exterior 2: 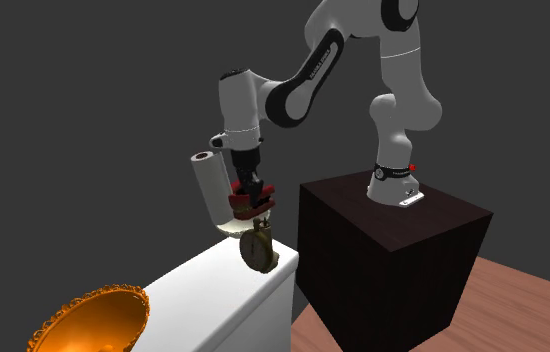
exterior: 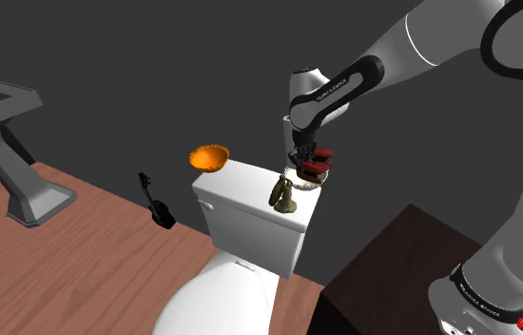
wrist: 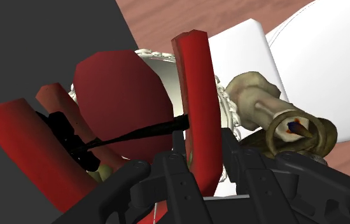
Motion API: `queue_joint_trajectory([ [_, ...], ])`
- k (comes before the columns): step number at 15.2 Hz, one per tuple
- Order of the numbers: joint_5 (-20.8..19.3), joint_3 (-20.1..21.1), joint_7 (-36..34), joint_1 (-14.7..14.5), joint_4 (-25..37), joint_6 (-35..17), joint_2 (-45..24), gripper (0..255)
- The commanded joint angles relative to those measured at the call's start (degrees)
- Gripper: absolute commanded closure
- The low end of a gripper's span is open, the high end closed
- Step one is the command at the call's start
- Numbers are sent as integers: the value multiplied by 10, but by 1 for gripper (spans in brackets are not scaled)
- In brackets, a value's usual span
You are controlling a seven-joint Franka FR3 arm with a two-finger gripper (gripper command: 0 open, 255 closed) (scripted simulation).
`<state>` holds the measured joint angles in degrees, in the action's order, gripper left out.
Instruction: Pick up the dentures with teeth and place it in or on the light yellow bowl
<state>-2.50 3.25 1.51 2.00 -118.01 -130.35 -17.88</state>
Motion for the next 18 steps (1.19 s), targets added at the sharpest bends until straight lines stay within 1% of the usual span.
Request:
queue_joint_trajectory([
  [1,0,0,0,0,0,-2,-2,255],
  [6,0,0,0,0,0,-2,-2,255],
  [7,0,0,-1,0,0,-3,-2,0],
  [12,0,0,0,0,0,-2,-2,0],
  [16,4,2,2,0,28,63,35,0],
  [18,4,2,2,0,28,63,35,0],
])
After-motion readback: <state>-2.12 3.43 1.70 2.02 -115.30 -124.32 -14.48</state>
